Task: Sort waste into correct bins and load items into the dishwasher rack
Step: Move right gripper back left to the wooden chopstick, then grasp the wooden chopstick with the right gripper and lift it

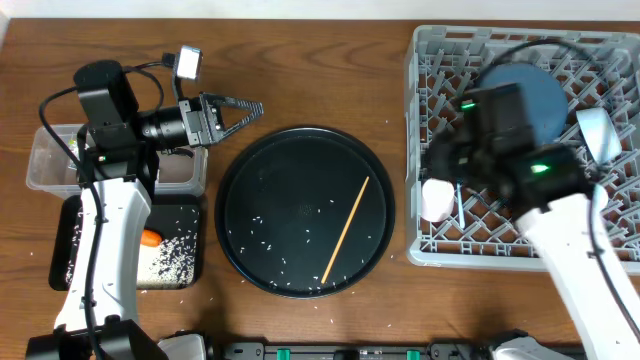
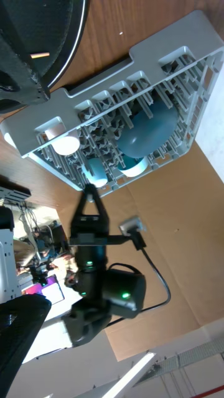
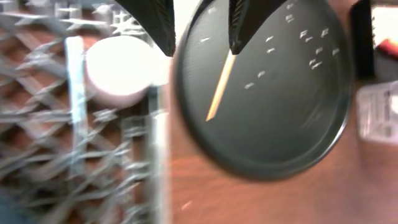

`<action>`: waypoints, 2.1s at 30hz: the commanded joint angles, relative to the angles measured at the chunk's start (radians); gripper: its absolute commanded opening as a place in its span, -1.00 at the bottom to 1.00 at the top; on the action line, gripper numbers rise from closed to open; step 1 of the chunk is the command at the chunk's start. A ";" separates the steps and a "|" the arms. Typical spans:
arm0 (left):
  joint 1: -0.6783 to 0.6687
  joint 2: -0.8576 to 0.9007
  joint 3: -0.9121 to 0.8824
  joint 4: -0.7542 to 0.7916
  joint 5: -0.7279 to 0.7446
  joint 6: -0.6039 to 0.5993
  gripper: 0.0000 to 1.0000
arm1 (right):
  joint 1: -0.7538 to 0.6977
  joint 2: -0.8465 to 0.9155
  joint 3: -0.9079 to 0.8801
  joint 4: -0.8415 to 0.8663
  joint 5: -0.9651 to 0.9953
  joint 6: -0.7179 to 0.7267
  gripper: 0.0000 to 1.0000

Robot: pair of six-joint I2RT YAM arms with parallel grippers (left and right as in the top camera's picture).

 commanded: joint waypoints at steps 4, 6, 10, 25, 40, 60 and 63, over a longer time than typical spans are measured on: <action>0.003 0.002 0.002 0.001 0.010 0.017 0.96 | 0.254 0.103 -0.034 0.020 0.119 0.416 -0.88; 0.003 0.002 0.002 0.001 0.010 0.017 0.96 | 0.315 0.140 -0.053 0.040 0.162 0.513 -0.46; 0.003 0.002 0.002 0.001 0.010 0.017 0.96 | 0.387 0.235 -0.088 0.091 0.202 0.532 -0.44; 0.003 0.002 0.002 0.001 0.010 0.017 0.96 | 0.411 0.536 -0.089 0.182 0.096 0.629 -0.61; 0.003 0.002 0.002 0.001 0.010 0.017 0.96 | 0.412 0.652 -0.089 0.214 0.075 0.628 -0.97; 0.003 0.002 0.002 0.001 0.010 0.017 0.96 | 0.370 0.411 0.003 0.180 0.074 0.215 -0.97; 0.003 0.002 0.002 0.001 0.010 0.017 0.96 | 0.340 0.316 0.003 0.160 0.079 0.161 -0.97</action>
